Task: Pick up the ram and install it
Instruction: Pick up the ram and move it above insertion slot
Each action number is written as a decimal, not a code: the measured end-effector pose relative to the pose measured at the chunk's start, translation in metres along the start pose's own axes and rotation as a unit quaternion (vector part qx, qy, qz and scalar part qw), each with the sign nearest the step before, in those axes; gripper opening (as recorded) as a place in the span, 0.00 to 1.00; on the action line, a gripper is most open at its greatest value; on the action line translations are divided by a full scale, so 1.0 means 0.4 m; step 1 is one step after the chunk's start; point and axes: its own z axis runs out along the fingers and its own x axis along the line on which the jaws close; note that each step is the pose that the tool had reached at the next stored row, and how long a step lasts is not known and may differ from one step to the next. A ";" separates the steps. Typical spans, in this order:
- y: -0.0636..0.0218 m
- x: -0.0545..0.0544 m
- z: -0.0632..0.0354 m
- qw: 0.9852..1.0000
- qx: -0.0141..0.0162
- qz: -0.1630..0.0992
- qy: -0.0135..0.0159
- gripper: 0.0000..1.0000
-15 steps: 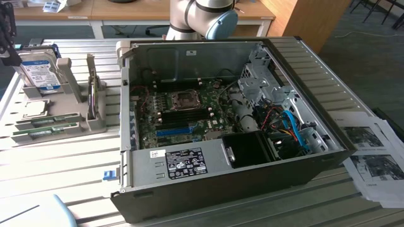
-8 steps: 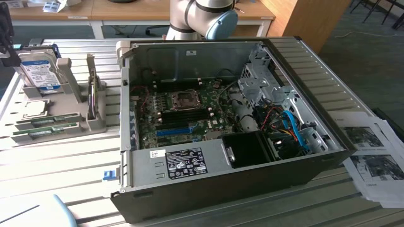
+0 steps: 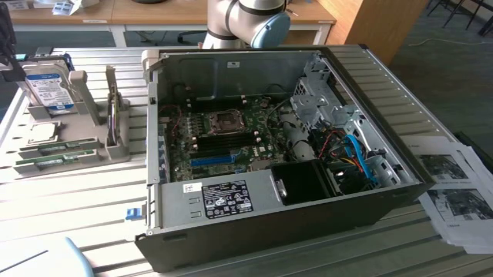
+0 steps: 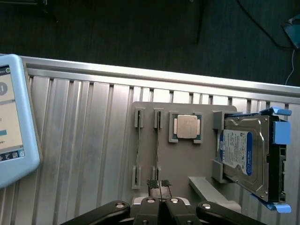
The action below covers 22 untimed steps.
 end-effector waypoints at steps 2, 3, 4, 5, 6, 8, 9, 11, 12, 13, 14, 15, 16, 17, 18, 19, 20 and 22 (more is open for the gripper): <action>0.001 0.000 0.000 1.000 0.004 0.000 0.000 0.09; 0.001 0.000 0.000 1.000 0.005 0.000 0.000 0.09; 0.001 0.000 0.000 1.000 0.005 0.000 0.000 0.09; 0.001 0.000 0.000 1.000 0.005 0.000 0.000 0.09; 0.001 0.000 0.000 1.000 0.005 0.000 0.000 0.09; 0.001 0.000 0.001 1.000 0.005 0.000 0.000 0.09; 0.001 0.000 0.002 1.000 0.005 0.000 0.000 0.09; 0.001 0.000 0.003 1.000 0.005 0.000 0.000 0.09; 0.001 0.000 0.004 1.000 0.005 0.000 0.000 0.09; 0.001 0.000 0.004 1.000 0.005 0.000 0.000 0.09; 0.001 0.000 0.004 1.000 0.005 0.000 0.000 0.09; 0.001 0.000 0.004 1.000 0.005 0.000 0.000 0.09; 0.001 0.000 0.004 1.000 0.005 0.000 0.000 0.09; 0.001 0.000 0.004 1.000 0.005 0.000 0.000 0.09; 0.001 0.000 0.004 1.000 0.005 0.000 0.000 0.09; 0.001 0.000 0.004 1.000 0.005 0.000 0.000 0.09; 0.001 0.000 0.004 1.000 0.005 0.000 0.000 0.09; 0.001 0.000 0.007 1.000 0.005 0.000 0.000 0.09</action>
